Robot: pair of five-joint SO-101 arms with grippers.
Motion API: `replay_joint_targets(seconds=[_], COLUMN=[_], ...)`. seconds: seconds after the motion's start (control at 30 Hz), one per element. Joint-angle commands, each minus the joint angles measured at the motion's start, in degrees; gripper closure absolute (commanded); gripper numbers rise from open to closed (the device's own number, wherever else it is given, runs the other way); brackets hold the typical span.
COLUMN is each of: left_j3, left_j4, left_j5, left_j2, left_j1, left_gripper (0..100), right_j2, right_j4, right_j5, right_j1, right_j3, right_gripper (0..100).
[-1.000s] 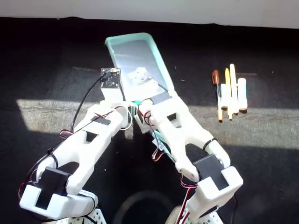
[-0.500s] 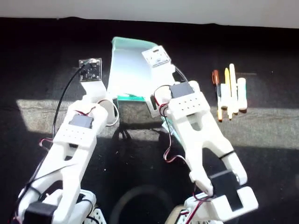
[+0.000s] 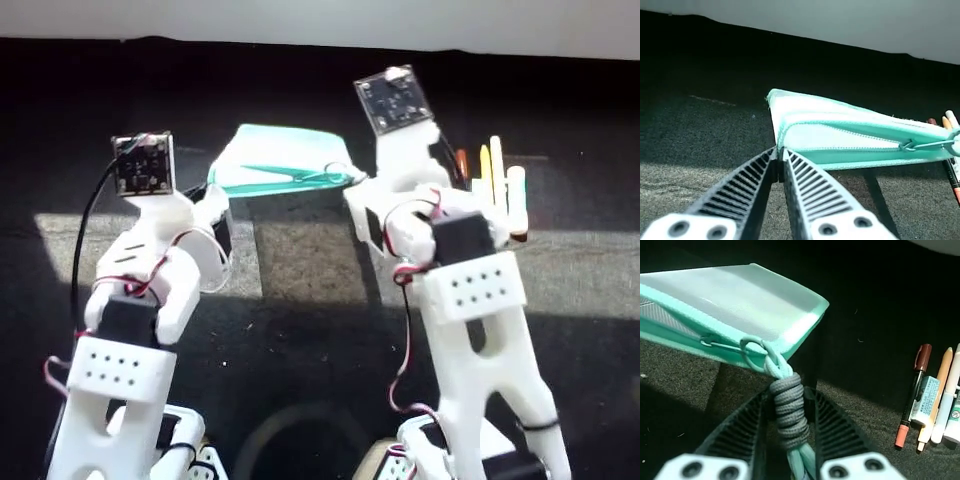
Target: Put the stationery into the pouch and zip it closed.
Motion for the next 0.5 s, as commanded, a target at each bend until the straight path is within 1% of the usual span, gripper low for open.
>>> replay_joint_targets(seconds=[0.0, 0.23, 0.33, 0.47], left_j3=[-2.33, -6.64, -6.37, -5.41], left_j4=[2.90, 13.01, 14.07, 14.07], left_j5=[-0.35, -0.35, -0.35, -0.09], left_j2=[-6.73, -17.80, -19.38, -19.47], left_j1=[-2.42, -2.51, -2.51, -2.24], left_gripper=[99, 99, 99, 99], right_j2=[-7.25, -19.03, -20.97, -20.88], right_j4=[2.42, 6.37, 7.87, 7.60], right_j5=[0.44, 0.44, 0.35, 0.35], right_j1=[1.80, 1.71, 1.19, -1.89], right_j3=[-2.68, -2.68, -1.89, 2.42], right_gripper=[99.3, 99.3, 99.3, 99.3])
